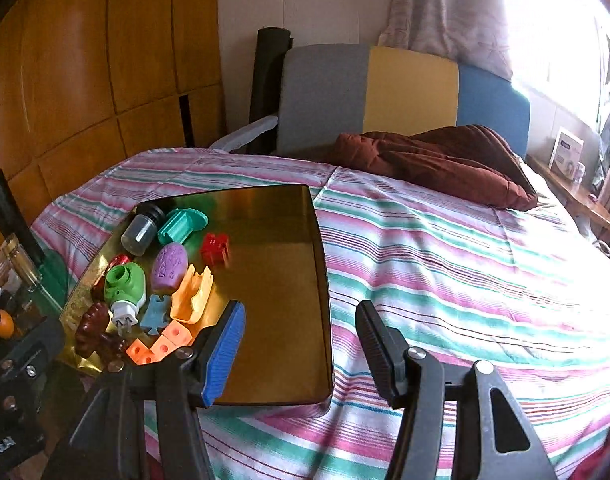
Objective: Organize rigid objects
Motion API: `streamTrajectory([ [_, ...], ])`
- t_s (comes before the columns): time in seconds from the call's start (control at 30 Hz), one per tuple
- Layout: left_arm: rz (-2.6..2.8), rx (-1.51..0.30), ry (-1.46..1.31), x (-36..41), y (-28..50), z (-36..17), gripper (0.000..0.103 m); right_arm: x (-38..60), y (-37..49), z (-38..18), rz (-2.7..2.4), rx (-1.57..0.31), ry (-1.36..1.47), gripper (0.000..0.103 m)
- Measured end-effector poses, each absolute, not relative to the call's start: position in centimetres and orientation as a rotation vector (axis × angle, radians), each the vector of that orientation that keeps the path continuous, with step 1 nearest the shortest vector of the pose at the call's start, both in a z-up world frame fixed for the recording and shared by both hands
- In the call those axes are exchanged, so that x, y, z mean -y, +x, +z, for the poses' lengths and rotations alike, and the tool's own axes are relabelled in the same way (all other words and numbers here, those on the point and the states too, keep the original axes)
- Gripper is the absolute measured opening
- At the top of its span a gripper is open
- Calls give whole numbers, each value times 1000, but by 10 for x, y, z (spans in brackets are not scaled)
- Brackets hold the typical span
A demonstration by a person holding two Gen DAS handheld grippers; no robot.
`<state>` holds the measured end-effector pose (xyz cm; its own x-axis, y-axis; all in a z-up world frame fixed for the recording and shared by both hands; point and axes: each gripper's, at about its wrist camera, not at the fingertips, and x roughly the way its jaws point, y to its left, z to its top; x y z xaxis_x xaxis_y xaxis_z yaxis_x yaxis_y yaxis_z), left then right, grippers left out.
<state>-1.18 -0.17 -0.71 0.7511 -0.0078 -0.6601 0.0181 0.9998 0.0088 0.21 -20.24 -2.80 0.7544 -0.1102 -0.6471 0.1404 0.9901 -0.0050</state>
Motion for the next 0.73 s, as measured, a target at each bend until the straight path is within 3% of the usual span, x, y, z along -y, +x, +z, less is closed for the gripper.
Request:
streamTrajectory([
  [0.73, -43, -650, -19, -7, -16, 1, 102, 186, 4, -22, -93, -691, 20, 58],
])
